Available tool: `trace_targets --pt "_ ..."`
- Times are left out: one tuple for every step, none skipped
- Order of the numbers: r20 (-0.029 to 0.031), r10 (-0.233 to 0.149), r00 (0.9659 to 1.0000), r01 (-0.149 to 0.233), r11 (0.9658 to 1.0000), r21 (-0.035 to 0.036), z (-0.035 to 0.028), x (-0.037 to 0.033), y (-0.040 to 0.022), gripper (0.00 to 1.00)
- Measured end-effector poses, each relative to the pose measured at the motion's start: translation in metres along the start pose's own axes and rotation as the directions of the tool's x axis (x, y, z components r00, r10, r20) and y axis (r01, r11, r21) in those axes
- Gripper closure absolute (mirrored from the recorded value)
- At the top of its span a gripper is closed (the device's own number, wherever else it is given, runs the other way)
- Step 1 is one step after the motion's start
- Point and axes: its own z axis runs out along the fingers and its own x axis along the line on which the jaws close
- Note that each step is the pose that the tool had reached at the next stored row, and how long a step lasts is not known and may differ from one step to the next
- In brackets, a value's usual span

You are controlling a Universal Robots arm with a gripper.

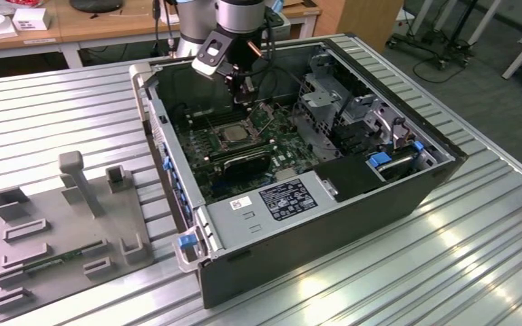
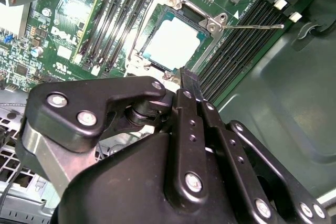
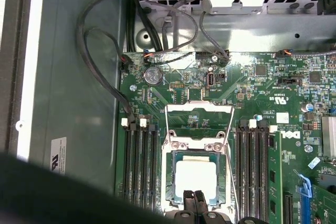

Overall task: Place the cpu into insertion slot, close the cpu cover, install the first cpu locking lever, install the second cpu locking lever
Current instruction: 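Close the cpu cover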

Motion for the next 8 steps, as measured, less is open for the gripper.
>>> trace_targets --pt "0.0000 0.000 1.0000 0.000 1.0000 0.0000 -0.0005 0.0000 0.0000 0.89" --pt "0.0000 0.000 1.0000 0.000 1.0000 0.0000 -0.0013 0.0000 0.0001 0.89" --pt "-0.0001 0.000 1.0000 0.000 1.0000 -0.0001 -0.0023 0.0001 0.0001 0.89" --pt "-0.0001 0.000 1.0000 0.000 1.0000 -0.0001 -0.0032 0.0001 0.0002 0.89" --pt "-0.0001 0.000 1.0000 0.000 1.0000 -0.0001 -0.0040 0.0001 0.0002 0.89" --pt "-0.0002 0.000 1.0000 0.000 1.0000 -0.0001 -0.0048 0.0002 0.0003 0.89" --pt "-0.0002 0.000 1.0000 0.000 1.0000 -0.0002 -0.0051 0.0002 0.0003 0.89" --pt "-0.0003 0.000 1.0000 0.000 1.0000 -0.0002 -0.0050 0.0002 0.0003 0.89"
